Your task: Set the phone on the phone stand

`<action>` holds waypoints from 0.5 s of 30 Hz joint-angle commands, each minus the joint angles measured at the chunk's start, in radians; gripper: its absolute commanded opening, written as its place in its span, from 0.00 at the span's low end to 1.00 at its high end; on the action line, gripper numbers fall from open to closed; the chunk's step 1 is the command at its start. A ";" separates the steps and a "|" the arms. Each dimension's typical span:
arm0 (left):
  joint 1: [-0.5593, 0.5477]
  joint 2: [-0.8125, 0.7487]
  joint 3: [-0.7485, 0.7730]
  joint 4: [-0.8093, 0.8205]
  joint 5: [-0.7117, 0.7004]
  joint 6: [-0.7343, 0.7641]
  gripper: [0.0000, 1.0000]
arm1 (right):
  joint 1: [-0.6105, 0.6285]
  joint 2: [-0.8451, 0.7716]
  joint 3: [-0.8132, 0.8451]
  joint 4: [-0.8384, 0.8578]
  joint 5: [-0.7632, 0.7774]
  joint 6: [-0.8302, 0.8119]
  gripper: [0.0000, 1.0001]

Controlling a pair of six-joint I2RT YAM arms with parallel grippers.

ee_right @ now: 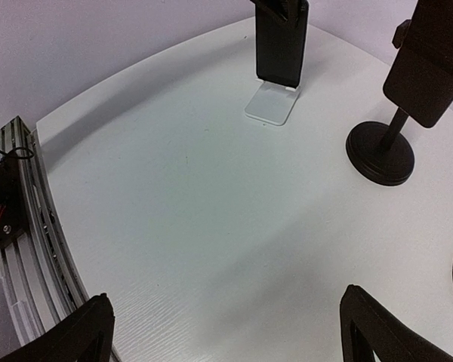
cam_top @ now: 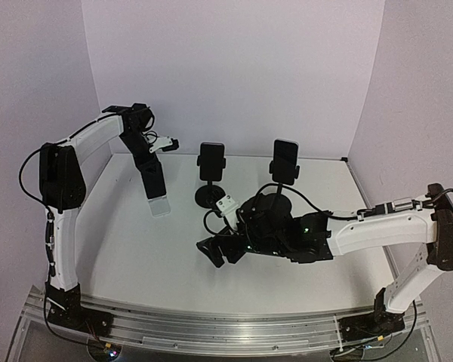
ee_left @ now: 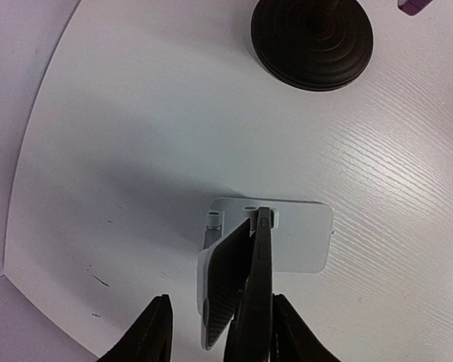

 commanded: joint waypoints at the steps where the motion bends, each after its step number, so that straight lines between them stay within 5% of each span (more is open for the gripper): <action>1: -0.001 -0.048 -0.003 0.049 -0.017 -0.001 0.48 | 0.003 -0.003 0.030 0.026 -0.012 0.015 0.98; 15: 0.000 -0.097 -0.047 0.098 0.000 -0.001 0.55 | 0.003 0.002 0.032 0.022 -0.017 0.015 0.98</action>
